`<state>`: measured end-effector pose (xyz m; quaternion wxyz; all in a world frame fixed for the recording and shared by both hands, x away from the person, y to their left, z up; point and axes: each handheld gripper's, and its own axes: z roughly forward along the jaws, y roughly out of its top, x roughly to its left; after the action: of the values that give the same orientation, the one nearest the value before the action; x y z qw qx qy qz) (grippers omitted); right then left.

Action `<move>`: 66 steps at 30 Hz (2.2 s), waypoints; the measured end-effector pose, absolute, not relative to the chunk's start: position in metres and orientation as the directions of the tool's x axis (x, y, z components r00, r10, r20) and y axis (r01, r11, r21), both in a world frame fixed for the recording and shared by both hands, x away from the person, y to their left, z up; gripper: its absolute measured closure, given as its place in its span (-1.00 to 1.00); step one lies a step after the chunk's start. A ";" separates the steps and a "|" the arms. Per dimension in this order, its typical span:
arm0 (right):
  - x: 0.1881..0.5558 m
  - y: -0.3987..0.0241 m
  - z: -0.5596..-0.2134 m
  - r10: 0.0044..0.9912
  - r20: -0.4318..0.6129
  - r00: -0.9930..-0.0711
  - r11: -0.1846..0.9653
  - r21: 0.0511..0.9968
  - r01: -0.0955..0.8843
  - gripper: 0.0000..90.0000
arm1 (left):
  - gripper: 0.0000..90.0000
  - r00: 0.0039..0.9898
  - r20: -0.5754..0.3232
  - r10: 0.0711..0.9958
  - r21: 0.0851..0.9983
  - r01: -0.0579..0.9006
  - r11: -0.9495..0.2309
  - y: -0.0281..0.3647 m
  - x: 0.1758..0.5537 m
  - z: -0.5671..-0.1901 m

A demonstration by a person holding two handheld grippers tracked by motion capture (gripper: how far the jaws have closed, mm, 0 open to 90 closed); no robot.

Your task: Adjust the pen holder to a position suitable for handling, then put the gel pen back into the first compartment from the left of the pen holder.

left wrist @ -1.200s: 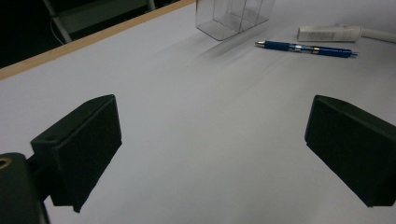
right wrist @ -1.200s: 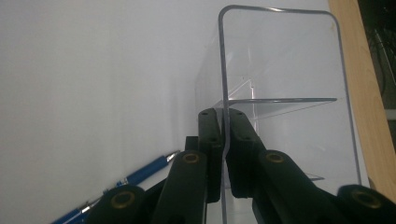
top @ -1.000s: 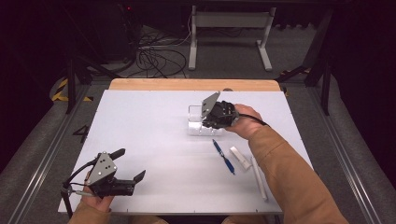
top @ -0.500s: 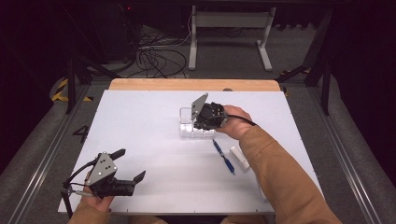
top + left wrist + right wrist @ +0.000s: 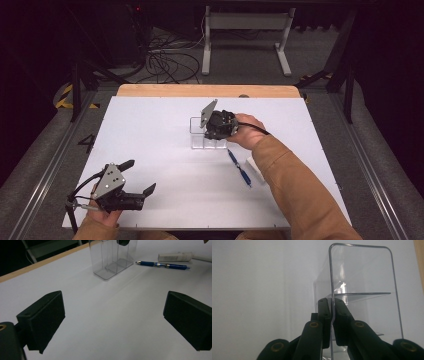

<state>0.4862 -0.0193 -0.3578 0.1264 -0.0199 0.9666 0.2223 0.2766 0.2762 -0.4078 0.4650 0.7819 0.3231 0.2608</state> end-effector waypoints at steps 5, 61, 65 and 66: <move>0.487 -0.017 -0.359 0.024 -0.250 -0.968 0.901 0.425 -0.087 0.89 | -0.90 0.655 0.107 0.748 0.896 0.263 -0.359 0.276 0.277 -0.408; 0.445 -0.084 -0.305 0.351 -0.137 -0.926 0.580 0.808 0.100 -0.71 | -0.90 0.666 0.095 0.740 0.906 0.250 -0.342 0.274 0.284 -0.405; 0.441 -0.090 -0.304 0.365 -0.124 -0.923 0.553 0.826 0.108 -0.83 | -0.90 0.665 0.090 0.741 0.905 0.255 -0.340 0.275 0.285 -0.406; 0.439 -0.091 -0.304 0.364 -0.124 -0.923 0.549 0.829 0.105 -0.85 | -0.90 0.666 0.091 0.741 0.906 0.254 -0.340 0.275 0.285 -0.406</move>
<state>0.4393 -0.0907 -0.3042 0.1423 0.1349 0.8685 0.4552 0.2846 0.2746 -0.4055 0.4774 0.7777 0.3198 0.2548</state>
